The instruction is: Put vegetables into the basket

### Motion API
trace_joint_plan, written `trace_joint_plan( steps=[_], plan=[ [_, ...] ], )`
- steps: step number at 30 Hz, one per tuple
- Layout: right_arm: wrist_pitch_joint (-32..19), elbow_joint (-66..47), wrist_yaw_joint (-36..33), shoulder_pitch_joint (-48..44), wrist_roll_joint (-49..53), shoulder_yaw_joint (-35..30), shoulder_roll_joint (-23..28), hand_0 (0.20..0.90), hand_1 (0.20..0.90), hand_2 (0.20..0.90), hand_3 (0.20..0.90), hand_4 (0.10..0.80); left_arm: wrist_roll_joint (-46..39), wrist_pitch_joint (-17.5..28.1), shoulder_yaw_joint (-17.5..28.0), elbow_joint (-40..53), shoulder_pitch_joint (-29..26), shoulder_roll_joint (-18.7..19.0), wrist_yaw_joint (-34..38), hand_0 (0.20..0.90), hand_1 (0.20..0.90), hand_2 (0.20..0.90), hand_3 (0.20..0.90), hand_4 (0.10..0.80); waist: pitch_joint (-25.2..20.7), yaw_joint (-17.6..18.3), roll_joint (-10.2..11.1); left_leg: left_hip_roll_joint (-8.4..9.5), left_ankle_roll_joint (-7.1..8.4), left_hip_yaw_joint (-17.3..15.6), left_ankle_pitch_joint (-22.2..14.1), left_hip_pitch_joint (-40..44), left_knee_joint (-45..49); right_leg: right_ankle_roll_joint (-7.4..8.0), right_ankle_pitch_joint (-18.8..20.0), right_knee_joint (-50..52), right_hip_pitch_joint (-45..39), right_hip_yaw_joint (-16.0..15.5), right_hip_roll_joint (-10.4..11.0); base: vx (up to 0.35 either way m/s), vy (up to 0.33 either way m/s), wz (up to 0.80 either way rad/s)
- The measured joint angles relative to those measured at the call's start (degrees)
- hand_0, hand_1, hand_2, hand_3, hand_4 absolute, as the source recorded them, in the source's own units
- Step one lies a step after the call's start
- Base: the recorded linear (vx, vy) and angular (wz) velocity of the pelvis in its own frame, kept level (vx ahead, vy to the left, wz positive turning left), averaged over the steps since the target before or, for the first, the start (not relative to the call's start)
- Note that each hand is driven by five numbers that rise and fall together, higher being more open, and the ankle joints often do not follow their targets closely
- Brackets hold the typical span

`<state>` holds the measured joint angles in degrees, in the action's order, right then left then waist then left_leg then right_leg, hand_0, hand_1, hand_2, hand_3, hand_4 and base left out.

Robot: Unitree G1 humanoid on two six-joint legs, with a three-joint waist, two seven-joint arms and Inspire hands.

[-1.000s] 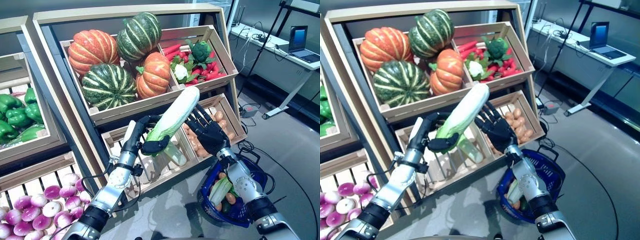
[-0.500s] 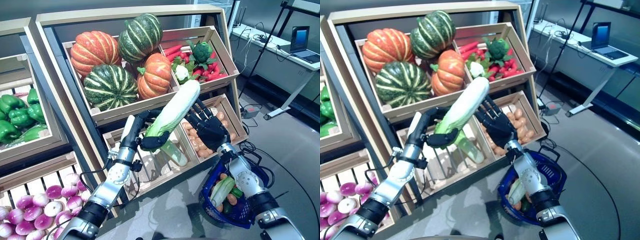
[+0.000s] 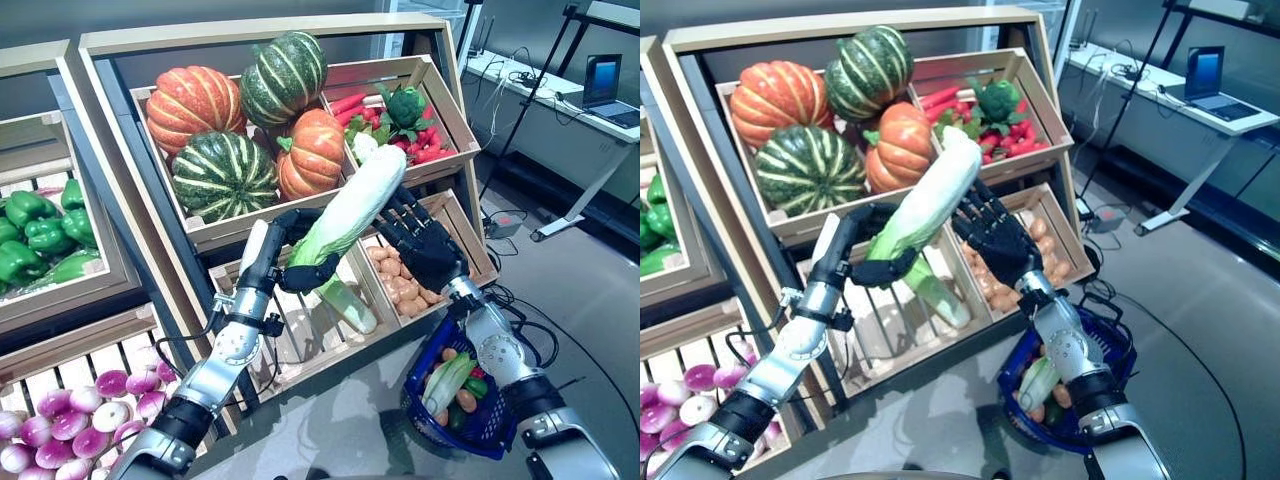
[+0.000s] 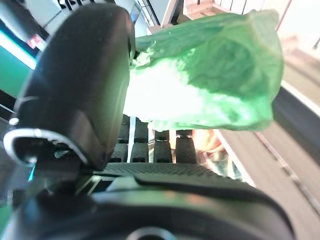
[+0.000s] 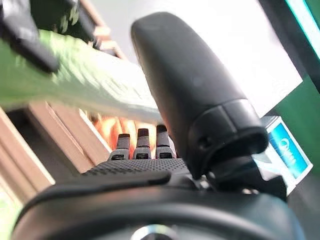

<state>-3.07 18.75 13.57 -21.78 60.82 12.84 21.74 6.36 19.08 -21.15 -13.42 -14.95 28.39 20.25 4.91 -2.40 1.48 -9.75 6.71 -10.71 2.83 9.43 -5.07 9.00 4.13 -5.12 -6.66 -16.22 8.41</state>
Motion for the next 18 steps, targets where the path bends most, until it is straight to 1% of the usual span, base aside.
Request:
trace_joint_plan(
  steps=[1, 4, 6, 9, 14, 18],
  plan=[
    [-0.2, -0.1, -1.3, -0.1, -0.9, 0.0, 0.0, 0.900, 0.900, 0.900, 0.900, 0.800, 0.7, 0.0, -0.2, 0.0, -0.1, 0.0, 0.4, 0.300, 0.300, 0.300, 0.300, 0.400, 0.0, 0.0, 0.0, 0.00, 0.00, 0.0, 0.0, 0.0, 0.0, 0.00, 0.0, 0.0, 0.0, 0.0, 0.0, 0.000, 0.000, 0.00],
    [-1.0, -0.1, -9.5, -0.9, -7.5, 0.2, -0.5, 0.900, 0.900, 0.900, 0.900, 0.800, 5.1, -0.1, -1.9, 0.7, -0.6, 0.4, 1.4, 0.300, 0.300, 0.300, 0.300, 0.400, 0.0, 0.2, 0.0, 0.01, 0.00, 0.0, 0.0, 0.0, 0.0, 0.00, 0.0, 0.0, 0.1, 0.2, 0.0, 0.000, 0.000, 0.00],
    [-1.3, -0.4, -12.5, -1.0, -9.2, 0.2, -0.6, 0.900, 0.900, 0.900, 0.900, 0.800, 5.7, -1.4, -2.7, 1.5, -0.6, 0.5, 2.4, 0.300, 0.300, 0.300, 0.300, 0.400, 0.0, 0.3, 0.0, 0.01, 0.00, 0.0, 0.0, 0.0, 0.0, 0.00, 0.0, 0.0, 0.1, 0.2, 0.0, 0.000, 0.000, 0.00],
    [-1.3, -1.4, -16.4, -1.0, -10.9, 1.3, -1.4, 0.900, 0.900, 0.900, 0.900, 0.800, 7.4, -2.6, -2.7, 1.6, -0.6, 0.6, 3.3, 0.300, 0.300, 0.300, 0.300, 0.400, 0.0, 0.7, 0.0, 0.00, 0.00, 0.0, 0.0, 0.0, 0.0, 0.01, 0.0, 0.0, 0.1, 0.2, 0.0, -0.011, 0.000, 0.00],
    [-1.3, -1.6, -19.4, -1.0, -10.1, 1.7, -3.4, 0.900, 0.900, 0.900, 0.900, 0.800, 8.7, -3.4, -3.0, 1.6, -0.6, 0.6, 4.9, 0.300, 0.300, 0.300, 0.300, 0.400, 0.0, 0.7, -0.1, 0.04, -0.01, 0.1, 0.0, -0.2, 0.0, 0.01, 0.0, 0.0, 0.2, 0.2, 0.0, 0.000, 0.000, 0.00],
    [-1.3, -1.6, -19.8, -1.0, -5.2, 1.8, -4.7, 0.900, 0.900, 0.900, 0.900, 0.800, 8.6, -3.5, -3.3, 1.6, -0.9, 0.5, 5.4, 0.300, 0.300, 0.300, 0.300, 0.400, 0.0, 0.5, -0.1, 0.08, -0.01, 0.9, 0.0, -0.5, 0.0, 0.02, 0.0, 0.0, 0.2, 0.2, 0.0, 0.016, 0.002, 0.04]
  ],
)
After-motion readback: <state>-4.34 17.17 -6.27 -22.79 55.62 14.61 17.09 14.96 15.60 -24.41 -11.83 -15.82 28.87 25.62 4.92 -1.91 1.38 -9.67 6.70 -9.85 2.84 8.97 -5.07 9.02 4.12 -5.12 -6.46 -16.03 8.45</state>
